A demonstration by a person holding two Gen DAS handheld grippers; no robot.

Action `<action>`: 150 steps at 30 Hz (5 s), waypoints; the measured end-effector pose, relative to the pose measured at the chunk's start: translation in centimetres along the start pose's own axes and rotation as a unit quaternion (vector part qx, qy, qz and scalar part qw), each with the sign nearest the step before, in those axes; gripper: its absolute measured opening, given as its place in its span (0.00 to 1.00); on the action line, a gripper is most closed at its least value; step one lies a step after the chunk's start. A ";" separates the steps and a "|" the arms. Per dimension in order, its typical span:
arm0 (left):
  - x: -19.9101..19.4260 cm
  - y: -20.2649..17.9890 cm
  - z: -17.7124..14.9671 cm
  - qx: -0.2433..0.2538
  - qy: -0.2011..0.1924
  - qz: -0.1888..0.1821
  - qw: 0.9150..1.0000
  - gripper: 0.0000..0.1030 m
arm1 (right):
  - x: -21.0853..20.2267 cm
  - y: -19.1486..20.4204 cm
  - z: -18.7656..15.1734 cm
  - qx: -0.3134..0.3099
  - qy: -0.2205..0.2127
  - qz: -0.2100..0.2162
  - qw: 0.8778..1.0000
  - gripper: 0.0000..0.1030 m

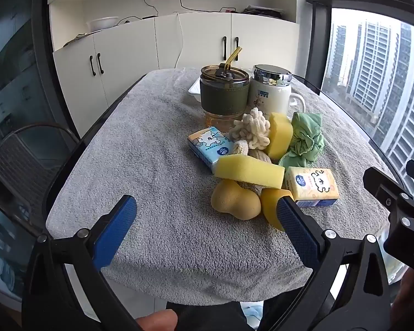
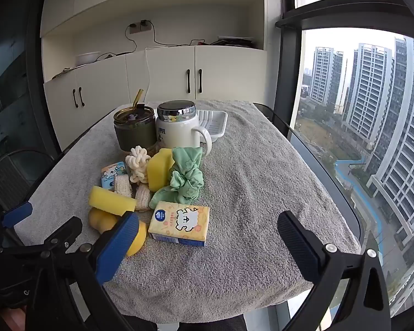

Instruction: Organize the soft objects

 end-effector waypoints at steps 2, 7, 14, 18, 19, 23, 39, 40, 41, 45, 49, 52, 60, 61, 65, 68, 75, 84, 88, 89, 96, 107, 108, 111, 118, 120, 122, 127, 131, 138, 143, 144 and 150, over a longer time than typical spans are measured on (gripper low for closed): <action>0.0 0.0 0.0 0.002 0.003 0.006 1.000 1.00 | 0.0 0.0 0.0 0.001 0.002 0.000 1.000 1.00; 0.4 -0.3 -0.1 -0.001 0.002 0.005 1.000 1.00 | 0.0 0.0 0.0 -0.001 0.002 -0.001 1.000 1.00; -0.1 -0.1 0.1 -0.003 -0.004 -0.007 1.000 1.00 | 0.0 0.0 0.0 -0.001 0.002 -0.002 1.000 1.00; -0.2 -0.1 0.1 -0.003 -0.006 -0.009 1.000 1.00 | 0.0 0.0 0.0 -0.002 0.002 -0.002 1.000 1.00; -0.3 -0.2 0.1 -0.003 -0.006 -0.009 1.000 1.00 | 0.0 0.0 0.0 -0.002 0.002 -0.002 1.000 1.00; -0.3 -0.2 0.1 -0.003 -0.006 -0.008 1.000 1.00 | 0.0 0.0 0.0 -0.001 0.002 -0.002 1.000 1.00; -0.2 -0.2 0.1 -0.002 -0.007 -0.006 1.000 1.00 | 0.1 0.0 -0.1 -0.001 0.002 -0.001 1.000 1.00; -0.2 -0.2 0.1 -0.002 -0.007 -0.006 1.000 1.00 | 0.1 0.0 -0.1 -0.001 0.001 -0.002 1.000 1.00; -0.2 -0.2 0.1 -0.002 -0.007 -0.006 1.000 1.00 | 0.1 0.0 -0.1 -0.001 0.002 -0.002 1.000 1.00; -0.2 -0.1 0.1 -0.003 -0.007 -0.007 1.000 1.00 | 0.1 -0.1 -0.1 -0.001 0.002 -0.002 1.000 1.00; -0.2 -0.1 0.1 -0.003 -0.007 -0.008 1.000 1.00 | 0.1 -0.1 -0.1 -0.001 0.002 -0.002 1.000 1.00; -0.2 -0.1 0.1 -0.003 -0.007 -0.008 1.000 1.00 | 0.1 -0.1 -0.1 -0.001 0.002 -0.001 1.000 1.00; -0.1 -0.2 0.1 -0.003 -0.006 -0.009 1.000 1.00 | 0.1 -0.1 -0.1 -0.001 0.002 -0.001 1.000 1.00; -0.1 -0.2 0.1 -0.003 -0.006 -0.008 1.000 1.00 | 0.2 -0.1 -0.1 -0.001 0.002 -0.001 1.000 1.00; 0.0 -0.3 0.0 -0.004 -0.007 -0.009 1.000 1.00 | 0.2 -0.1 -0.1 -0.001 0.003 -0.001 1.000 1.00; 0.0 -0.3 0.0 -0.003 -0.007 -0.009 1.000 1.00 | 0.2 -0.1 -0.1 -0.001 0.003 -0.001 1.000 1.00; 0.1 -0.3 0.0 -0.004 -0.006 -0.010 1.000 1.00 | 0.2 -0.1 -0.2 -0.001 0.002 -0.001 1.000 1.00; 0.0 -0.3 0.0 -0.003 -0.006 -0.011 1.000 1.00 | 0.3 -0.2 -0.2 0.000 0.003 -0.001 1.000 1.00; 0.0 -0.3 0.0 -0.003 -0.006 -0.011 1.000 1.00 | 0.3 -0.2 -0.2 -0.001 0.003 -0.002 1.000 1.00; 0.0 -0.3 0.0 -0.003 -0.006 -0.011 1.000 1.00 | 0.3 -0.2 -0.2 -0.001 0.003 -0.001 1.000 1.00; 0.1 -0.4 -0.1 -0.003 -0.005 -0.011 1.000 1.00 | 0.4 -0.2 -0.1 -0.001 0.004 -0.001 1.000 1.00; 0.6 -0.2 -0.2 -0.003 0.001 -0.013 1.000 1.00 | 0.8 -0.5 -0.3 -0.001 0.006 -0.003 1.000 1.00; 0.8 -0.2 -0.3 -0.001 0.003 -0.015 1.000 1.00 | 1.1 -0.7 -0.5 -0.001 0.008 -0.003 1.000 1.00; 2.0 0.0 -0.6 0.006 0.017 -0.023 1.000 1.00 | 2.2 -0.9 -0.5 0.003 0.018 -0.005 1.000 1.00; 5.2 -0.2 -2.2 0.041 0.068 -0.068 0.995 1.00 | 5.5 -1.3 -1.1 -0.003 0.064 0.014 0.998 1.00; 5.9 -0.4 -2.5 0.044 0.081 -0.088 0.992 1.00 | 6.5 -0.7 -1.1 -0.010 0.078 0.026 0.997 1.00; 6.4 -0.5 -2.4 0.050 0.088 -0.096 0.990 1.00 | 7.5 0.1 -1.2 -0.019 0.096 0.042 0.994 1.00; 7.6 -0.1 -1.7 0.048 0.100 -0.106 0.988 1.00 | 9.9 1.1 -1.1 -0.022 0.127 0.050 0.990 1.00; 8.6 0.3 -1.5 0.040 0.115 -0.120 0.985 1.00 | 11.4 2.1 -1.0 -0.017 0.155 0.071 0.985 1.00; 9.1 0.4 -1.0 0.037 0.113 -0.139 0.983 0.99 | 12.5 3.0 -1.3 -0.008 0.175 0.108 0.979 0.82; 9.0 -0.2 -0.5 0.048 0.111 -0.156 0.980 0.87 | 12.2 2.6 -1.3 -0.014 0.170 0.126 0.977 0.79; 9.1 -0.4 -0.5 0.053 0.112 -0.154 0.980 0.87 | 12.1 2.4 -1.3 -0.011 0.169 0.131 0.977 0.78; 9.2 -0.8 -0.3 0.057 0.113 -0.160 0.979 0.85 | 11.3 0.7 -0.5 0.021 0.150 0.148 0.977 0.77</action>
Point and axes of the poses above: each gripper's, at about its wrist camera, not at the fingertips, and x roughly the way its jaws point, y to its left, z to its top, the point moved 5 cm from there along x, roughly the way its jaws point, and after that the axes turned 5 degrees about y, right-handed, at the moved point
